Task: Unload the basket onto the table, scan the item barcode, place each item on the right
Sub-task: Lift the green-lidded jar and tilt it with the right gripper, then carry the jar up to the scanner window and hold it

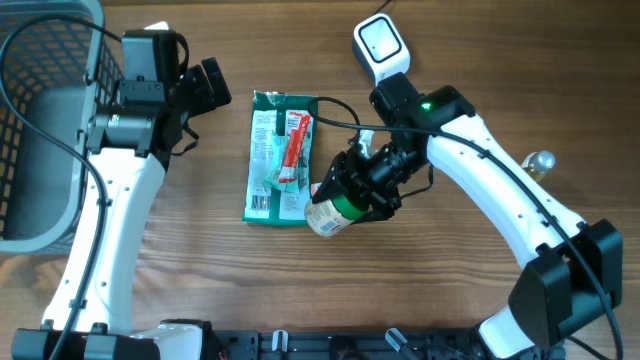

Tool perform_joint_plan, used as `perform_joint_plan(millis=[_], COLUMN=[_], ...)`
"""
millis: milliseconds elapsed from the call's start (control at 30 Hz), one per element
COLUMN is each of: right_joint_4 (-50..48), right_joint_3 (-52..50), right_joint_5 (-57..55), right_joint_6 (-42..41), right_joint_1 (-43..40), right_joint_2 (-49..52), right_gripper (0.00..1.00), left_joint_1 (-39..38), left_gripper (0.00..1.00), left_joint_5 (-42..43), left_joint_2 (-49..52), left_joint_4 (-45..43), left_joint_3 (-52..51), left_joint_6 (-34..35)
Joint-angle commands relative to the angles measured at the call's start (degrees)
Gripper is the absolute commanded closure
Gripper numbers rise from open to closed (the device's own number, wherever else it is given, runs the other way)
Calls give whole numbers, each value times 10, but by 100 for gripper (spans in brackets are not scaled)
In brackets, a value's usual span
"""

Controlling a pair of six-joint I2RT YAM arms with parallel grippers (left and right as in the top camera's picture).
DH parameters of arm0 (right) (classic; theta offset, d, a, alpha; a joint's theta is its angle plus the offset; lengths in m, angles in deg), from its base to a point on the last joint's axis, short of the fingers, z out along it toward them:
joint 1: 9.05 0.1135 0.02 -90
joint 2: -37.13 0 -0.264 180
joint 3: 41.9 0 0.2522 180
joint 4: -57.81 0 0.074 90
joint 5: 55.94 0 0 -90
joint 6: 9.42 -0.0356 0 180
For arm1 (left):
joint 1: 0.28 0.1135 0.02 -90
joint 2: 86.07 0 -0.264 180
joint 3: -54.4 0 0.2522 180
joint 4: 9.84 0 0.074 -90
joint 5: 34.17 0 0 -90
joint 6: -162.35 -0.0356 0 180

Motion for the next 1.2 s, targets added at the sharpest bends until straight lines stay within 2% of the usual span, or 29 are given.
perform_joint_plan(millis=[0, 367, 733, 867, 1067, 1167], right_joint_4=[1, 0, -90, -99, -42, -47], right_joint_3=[9, 9, 10, 48, 217, 256], right_joint_5=[31, -11, -400, -367, -356, -376], right_joint_6=[-22, -22, -18, 104, 176, 207], right_joint_1=[1, 1, -3, -23, -55, -57], right_joint_2=[-7, -7, -7, -7, -7, -7], right_gripper=[96, 96, 96, 96, 96, 96], left_joint_1=[2, 2, 2, 2, 2, 2], left_gripper=[0, 0, 0, 0, 0, 0], left_joint_5=[-5, -5, -5, -5, -5, -5], left_joint_2=[-2, -2, -2, -2, -2, -2], left_joint_4=[-1, -1, -1, -1, -1, -1], left_joint_3=[7, 7, 7, 7, 7, 7], left_joint_6=[-9, -9, -9, -9, -9, -9])
